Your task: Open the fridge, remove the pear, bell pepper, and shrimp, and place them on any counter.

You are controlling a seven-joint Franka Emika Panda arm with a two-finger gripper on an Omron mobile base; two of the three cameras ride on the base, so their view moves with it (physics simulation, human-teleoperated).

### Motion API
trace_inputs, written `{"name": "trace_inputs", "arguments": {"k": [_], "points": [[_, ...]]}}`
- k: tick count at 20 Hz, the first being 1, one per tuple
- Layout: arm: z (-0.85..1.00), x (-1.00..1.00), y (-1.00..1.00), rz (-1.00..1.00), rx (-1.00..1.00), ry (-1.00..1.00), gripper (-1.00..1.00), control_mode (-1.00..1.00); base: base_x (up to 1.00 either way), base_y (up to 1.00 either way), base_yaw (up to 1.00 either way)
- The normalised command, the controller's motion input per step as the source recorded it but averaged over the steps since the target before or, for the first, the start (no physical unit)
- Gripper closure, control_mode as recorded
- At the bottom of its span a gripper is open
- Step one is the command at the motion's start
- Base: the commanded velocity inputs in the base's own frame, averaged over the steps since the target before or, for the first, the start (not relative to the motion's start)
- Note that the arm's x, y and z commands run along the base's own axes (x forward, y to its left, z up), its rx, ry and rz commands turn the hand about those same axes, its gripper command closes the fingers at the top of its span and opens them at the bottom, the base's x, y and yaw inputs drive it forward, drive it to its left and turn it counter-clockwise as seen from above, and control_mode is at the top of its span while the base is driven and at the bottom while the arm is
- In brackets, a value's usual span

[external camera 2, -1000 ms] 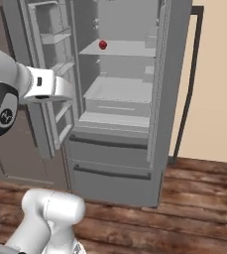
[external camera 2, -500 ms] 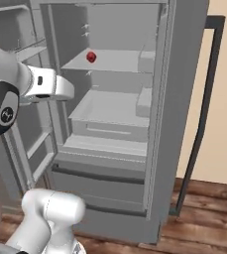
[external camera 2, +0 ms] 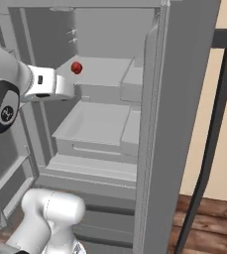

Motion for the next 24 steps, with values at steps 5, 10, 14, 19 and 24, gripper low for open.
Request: {"name": "trace_inputs", "arguments": {"k": [5, 10, 14, 19, 24], "points": [[0.0, 0.0, 0.0, 0.0, 0.0, 0.0, -1.0, 1.0, 0.52, -0.31, 0.0], [0.0, 0.0, 0.0, 0.0, 0.0, 0.0, -1.0, 1.0, 0.63, -0.11, 0.0], [0.0, 0.0, 0.0, 0.0, 0.0, 0.0, -1.0, 1.0, 0.67, -0.11, 0.0], [0.0, 0.0, 0.0, 0.0, 0.0, 0.0, -1.0, 1.0, 0.53, -0.07, 0.0], [0.0, 0.0, 0.0, 0.0, 0.0, 0.0, -1.0, 1.0, 0.12, -0.02, 0.0]]}}
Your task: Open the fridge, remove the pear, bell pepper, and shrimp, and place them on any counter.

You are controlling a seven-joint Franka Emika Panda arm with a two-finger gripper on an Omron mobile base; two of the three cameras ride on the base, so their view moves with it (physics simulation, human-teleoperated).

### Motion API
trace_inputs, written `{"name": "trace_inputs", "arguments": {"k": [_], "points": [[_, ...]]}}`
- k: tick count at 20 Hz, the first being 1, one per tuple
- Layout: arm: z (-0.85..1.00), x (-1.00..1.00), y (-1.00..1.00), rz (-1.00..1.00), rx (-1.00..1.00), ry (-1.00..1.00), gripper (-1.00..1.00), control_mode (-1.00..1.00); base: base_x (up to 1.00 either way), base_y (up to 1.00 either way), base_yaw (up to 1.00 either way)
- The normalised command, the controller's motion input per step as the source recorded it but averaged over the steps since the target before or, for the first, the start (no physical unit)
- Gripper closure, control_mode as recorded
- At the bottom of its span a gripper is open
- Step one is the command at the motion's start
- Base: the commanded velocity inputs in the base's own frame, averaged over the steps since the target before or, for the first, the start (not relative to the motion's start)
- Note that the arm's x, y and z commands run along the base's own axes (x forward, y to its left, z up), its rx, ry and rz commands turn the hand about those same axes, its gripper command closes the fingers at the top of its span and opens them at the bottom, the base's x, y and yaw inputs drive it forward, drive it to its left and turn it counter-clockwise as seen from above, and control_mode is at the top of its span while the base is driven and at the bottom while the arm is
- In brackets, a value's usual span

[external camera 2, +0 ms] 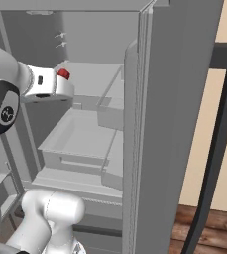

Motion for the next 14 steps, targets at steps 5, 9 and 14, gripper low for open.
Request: {"name": "trace_inputs", "arguments": {"k": [5, 9, 14], "points": [[0.0, 0.0, 0.0, 0.0, 0.0, 0.0, -1.0, 1.0, 0.0, -0.05, 0.0], [0.0, 0.02, -0.03, 0.04, 0.0, 0.09, -1.0, -1.0, 0.01, 0.0, 0.0], [0.0, 0.44, 0.02, 0.01, 0.04, 0.01, -1.0, -1.0, 0.0, 0.0, 0.0]]}}
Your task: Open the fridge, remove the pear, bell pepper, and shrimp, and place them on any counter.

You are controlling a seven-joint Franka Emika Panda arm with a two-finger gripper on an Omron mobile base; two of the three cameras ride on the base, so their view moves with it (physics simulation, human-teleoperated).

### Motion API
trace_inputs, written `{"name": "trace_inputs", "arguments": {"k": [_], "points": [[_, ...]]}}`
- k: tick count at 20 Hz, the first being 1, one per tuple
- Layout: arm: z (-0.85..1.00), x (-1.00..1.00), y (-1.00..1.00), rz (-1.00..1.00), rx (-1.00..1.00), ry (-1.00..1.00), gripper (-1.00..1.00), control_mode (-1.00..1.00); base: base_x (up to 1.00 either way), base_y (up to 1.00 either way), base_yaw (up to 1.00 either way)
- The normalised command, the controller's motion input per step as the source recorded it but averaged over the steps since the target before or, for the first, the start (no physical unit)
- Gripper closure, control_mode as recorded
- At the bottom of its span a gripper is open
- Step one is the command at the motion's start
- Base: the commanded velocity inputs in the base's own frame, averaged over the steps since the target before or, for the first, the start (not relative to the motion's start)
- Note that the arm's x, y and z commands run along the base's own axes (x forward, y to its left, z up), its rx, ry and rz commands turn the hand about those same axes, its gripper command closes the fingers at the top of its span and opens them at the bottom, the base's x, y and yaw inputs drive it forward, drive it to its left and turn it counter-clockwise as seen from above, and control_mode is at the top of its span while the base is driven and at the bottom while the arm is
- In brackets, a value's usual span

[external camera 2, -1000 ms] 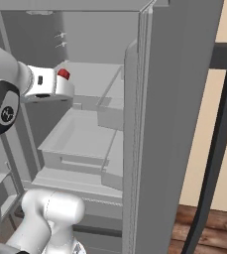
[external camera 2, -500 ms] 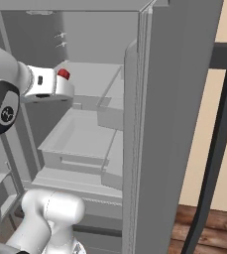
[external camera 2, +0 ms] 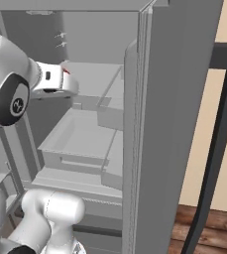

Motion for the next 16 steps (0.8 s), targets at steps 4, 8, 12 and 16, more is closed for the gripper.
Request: {"name": "trace_inputs", "arguments": {"k": [4, 8, 12, 16], "points": [[-0.12, 0.75, 0.16, 0.0, 0.08, 0.0, -1.0, -1.0, 0.0, 0.0, 0.0], [-0.23, 0.68, 0.11, 0.0, 0.05, 0.0, -1.0, -1.0, 0.0, 0.0, 0.0], [-0.13, 0.58, 0.01, 0.0, 0.06, 0.0, -1.0, -1.0, 0.0, 0.0, 0.0], [0.0, 0.42, 0.07, 0.01, 0.06, 0.0, -1.0, -1.0, 0.0, 0.0, 0.0]]}}
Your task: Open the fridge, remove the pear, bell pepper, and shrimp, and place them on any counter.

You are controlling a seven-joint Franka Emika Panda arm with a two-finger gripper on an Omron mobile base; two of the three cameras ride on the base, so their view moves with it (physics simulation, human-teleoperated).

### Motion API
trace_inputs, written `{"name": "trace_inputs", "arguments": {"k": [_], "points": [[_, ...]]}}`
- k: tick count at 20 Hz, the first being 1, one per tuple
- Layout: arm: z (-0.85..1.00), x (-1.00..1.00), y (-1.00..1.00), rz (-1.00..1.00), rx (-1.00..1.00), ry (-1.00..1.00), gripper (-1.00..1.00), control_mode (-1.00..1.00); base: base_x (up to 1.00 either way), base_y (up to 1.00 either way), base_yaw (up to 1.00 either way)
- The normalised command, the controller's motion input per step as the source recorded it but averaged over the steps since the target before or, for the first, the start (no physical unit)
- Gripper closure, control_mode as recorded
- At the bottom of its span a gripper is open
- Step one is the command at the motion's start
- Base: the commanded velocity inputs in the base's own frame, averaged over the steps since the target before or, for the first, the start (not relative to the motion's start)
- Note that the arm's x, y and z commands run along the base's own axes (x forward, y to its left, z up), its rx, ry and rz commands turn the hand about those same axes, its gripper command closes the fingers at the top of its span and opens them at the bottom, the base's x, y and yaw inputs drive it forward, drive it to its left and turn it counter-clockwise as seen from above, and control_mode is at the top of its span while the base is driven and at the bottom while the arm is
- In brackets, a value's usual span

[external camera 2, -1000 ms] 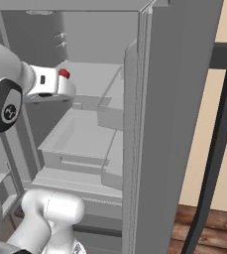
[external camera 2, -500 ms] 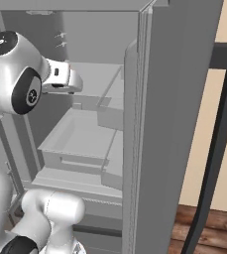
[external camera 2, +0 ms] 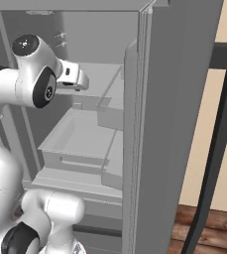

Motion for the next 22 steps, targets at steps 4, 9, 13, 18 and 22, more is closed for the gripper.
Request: {"name": "trace_inputs", "arguments": {"k": [4, 9, 13, 18, 22], "points": [[0.0, 0.5, 0.29, 0.11, 0.02, 0.0, -1.0, -1.0, 0.0, 0.0, 0.0], [0.0, 0.43, 0.31, 0.11, 0.01, 0.0, -1.0, -1.0, 0.0, 0.0, 0.0], [0.0, 0.37, 0.18, 0.08, 0.03, 0.02, -1.0, -1.0, 0.0, 0.0, 0.0], [0.0, 0.29, 0.22, 0.07, 0.01, 0.02, -1.0, -1.0, 0.0, 0.0, 0.0], [0.0, 0.19, 0.31, 0.01, 0.0, 0.0, -1.0, -1.0, 0.0, 0.0, 0.0]]}}
